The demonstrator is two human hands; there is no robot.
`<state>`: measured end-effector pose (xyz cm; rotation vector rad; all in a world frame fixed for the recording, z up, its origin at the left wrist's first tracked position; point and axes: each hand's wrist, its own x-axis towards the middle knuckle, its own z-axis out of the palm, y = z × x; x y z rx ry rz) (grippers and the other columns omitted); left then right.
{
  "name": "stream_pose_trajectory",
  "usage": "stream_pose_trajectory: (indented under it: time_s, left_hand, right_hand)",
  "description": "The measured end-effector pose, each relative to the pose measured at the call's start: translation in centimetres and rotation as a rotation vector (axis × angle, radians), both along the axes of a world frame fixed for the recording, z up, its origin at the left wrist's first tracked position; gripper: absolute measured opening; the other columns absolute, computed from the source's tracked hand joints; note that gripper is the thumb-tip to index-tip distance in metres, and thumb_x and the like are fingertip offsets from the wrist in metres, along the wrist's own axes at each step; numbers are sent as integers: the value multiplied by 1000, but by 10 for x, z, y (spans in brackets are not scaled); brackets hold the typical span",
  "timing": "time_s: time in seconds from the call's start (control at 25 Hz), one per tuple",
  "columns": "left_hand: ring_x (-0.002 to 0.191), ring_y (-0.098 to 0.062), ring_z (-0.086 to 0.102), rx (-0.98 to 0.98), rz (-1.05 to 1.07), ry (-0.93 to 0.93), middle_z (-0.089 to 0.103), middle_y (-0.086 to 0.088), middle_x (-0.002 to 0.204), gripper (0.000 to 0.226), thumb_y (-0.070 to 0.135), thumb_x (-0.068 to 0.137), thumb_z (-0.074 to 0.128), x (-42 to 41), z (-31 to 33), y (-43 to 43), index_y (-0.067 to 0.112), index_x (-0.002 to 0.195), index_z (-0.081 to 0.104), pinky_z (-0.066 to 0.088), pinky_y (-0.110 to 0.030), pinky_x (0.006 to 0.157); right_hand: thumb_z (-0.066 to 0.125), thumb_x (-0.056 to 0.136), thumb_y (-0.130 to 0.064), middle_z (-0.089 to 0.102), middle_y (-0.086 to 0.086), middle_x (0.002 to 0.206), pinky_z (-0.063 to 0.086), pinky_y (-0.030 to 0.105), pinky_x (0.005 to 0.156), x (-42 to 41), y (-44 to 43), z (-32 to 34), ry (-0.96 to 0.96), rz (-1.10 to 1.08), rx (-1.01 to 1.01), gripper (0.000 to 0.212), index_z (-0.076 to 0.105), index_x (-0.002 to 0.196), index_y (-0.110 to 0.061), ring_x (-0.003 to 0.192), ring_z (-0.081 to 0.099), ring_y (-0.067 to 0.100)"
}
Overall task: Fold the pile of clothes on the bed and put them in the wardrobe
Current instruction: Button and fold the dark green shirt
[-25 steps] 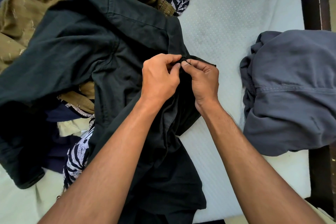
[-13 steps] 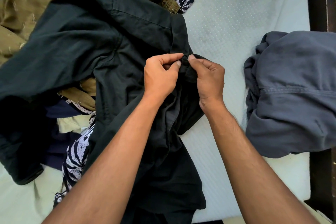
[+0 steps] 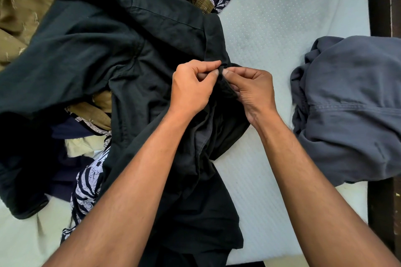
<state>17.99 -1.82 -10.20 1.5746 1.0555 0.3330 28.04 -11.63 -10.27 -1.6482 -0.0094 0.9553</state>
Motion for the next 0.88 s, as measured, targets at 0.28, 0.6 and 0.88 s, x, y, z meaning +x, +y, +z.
stream_pose_trajectory:
  time_s: [0.28,0.6,0.88]
  left_hand:
    - [79,-2,72,55,-49,-6,75,11,89,20,12,89,71,0,1,7,16,107,78,59,-25,81]
    - [78,-4,72,64,38,-61,75,12,85,12,12,85,75,0,-3,2,20,94,78,57,-22,76]
    - [71,7,68,110,130,-14,71,19,77,7,13,84,78,-1,-3,-10,14,91,80,51,-9,71]
  right_hand:
    - [72,92,-7,70,-2,66,53,23,60,-1,6,6,3,67,10,12,77,81,-10,58,64,6]
    - [75,87,-6,68,0,64,46,19,51,0,4,4,113,-48,30,13,78,77,-15,53,58,9]
    - [70,83,-1,67,6,69,47,23,59,-8,7,-6,203,-107,84,15,80,76,-11,63,53,16]
